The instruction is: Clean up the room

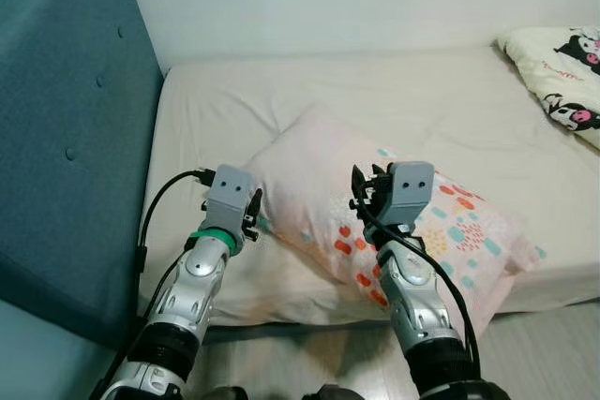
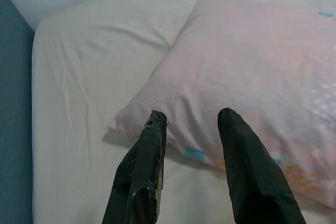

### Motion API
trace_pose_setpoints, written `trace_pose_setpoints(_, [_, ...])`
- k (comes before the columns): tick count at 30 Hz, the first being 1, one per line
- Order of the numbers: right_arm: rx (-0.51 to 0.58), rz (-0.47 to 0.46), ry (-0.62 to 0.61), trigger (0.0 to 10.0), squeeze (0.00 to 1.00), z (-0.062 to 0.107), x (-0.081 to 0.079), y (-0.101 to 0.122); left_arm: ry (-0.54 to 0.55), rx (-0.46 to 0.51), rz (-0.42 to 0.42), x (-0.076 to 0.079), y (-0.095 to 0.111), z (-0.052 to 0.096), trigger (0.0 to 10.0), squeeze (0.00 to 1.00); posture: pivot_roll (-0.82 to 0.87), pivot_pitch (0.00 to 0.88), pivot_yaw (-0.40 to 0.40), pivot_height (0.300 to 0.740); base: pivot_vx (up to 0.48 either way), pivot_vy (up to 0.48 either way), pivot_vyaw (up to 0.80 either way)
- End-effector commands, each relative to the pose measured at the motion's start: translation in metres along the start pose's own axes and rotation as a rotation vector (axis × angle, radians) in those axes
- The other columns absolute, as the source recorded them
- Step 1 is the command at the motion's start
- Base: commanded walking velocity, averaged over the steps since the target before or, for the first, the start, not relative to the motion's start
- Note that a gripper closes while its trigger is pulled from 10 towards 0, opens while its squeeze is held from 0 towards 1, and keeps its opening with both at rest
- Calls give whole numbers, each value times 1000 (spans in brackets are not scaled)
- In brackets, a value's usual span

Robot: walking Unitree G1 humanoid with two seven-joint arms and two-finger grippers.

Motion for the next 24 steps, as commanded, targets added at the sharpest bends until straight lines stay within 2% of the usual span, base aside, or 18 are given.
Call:
trace_pose_setpoints(1, [-12,-7,0,10000,0,2,-2,-5,8,-31,5,-2,-8,1,10000,0,-95,37,90,652,0,0,0])
trace_pose_setpoints(24, [-7,-29,-2,10000,0,3,-3,-5,10,-32,4,-4,-8,2,10000,0,-93,48,99,582,0,0,0])
Point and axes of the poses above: a point about 5 cm out from each wrist's last joint towards the gripper, its own z axis pointing back from the gripper into the wrist, its own y axis along the axis of the wrist's last joint, x = y × z, the point moved 5 cm from there along -z, pointing out of the wrist towards the gripper
